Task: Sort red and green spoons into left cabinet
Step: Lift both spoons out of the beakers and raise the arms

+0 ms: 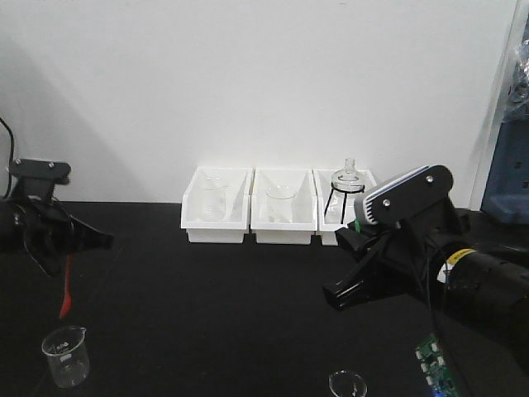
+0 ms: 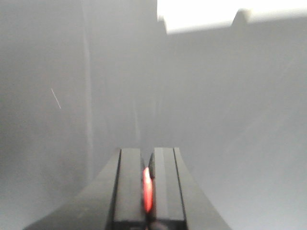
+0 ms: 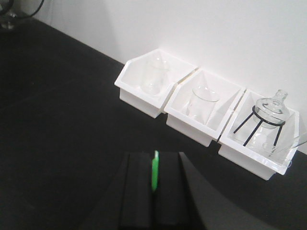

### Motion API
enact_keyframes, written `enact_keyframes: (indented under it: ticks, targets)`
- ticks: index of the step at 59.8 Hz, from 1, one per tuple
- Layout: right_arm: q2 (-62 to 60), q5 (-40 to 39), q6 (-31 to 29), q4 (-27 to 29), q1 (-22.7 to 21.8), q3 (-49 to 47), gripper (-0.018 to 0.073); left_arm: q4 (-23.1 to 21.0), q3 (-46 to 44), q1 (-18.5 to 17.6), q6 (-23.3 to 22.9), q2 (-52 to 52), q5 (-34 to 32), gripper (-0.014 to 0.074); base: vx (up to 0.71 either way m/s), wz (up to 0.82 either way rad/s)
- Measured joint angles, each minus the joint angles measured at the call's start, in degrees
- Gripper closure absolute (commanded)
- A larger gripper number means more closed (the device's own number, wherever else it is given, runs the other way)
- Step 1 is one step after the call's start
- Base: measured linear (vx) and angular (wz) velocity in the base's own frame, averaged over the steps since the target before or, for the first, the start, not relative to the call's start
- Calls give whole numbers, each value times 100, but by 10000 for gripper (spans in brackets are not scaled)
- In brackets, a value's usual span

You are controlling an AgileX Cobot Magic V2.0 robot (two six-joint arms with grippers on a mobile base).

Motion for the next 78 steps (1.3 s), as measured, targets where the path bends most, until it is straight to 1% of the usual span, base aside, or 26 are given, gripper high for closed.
enact_keyframes:
  ticks: [9, 13, 19, 25, 37, 43, 52, 57, 64, 78]
  targets:
    - [-405, 22, 19, 548, 0, 0, 564, -5, 0, 0, 0, -894, 307, 600, 0, 0]
    - [-634, 125, 19, 723, 0, 0, 564, -5, 6, 0, 0, -1261, 441, 600, 0, 0]
    - [-1017, 424, 20, 831, 0, 0, 563, -5, 244, -6, 2, -1951, 426, 600, 0, 0]
    - [-1405, 792, 25, 891, 0, 0, 563, -19, 805, -6, 7, -2659, 289, 600, 0, 0]
    - [-2154, 1435, 133, 932, 0, 35, 563, -123, 2273, -6, 20, -4384, -231, 600, 0, 0]
    - [-2607, 1435, 195, 937, 0, 320, 563, -136, 2959, -6, 20, -5278, -434, 600, 0, 0]
    - [-3324, 1219, 387, 944, 0, 1077, 563, -136, 3783, -6, 20, -6520, -499, 600, 0, 0]
    - [-3634, 1159, 454, 951, 0, 1381, 563, -141, 4153, -6, 20, -7001, -521, 600, 0, 0]
    - [-3930, 1141, 468, 951, 0, 1628, 563, -146, 4447, -6, 20, -7353, -519, 600, 0, 0]
    - [-3987, 1116, 478, 951, 0, 1702, 562, -153, 4526, -6, -114, -7374, -507, 600, 0, 0]
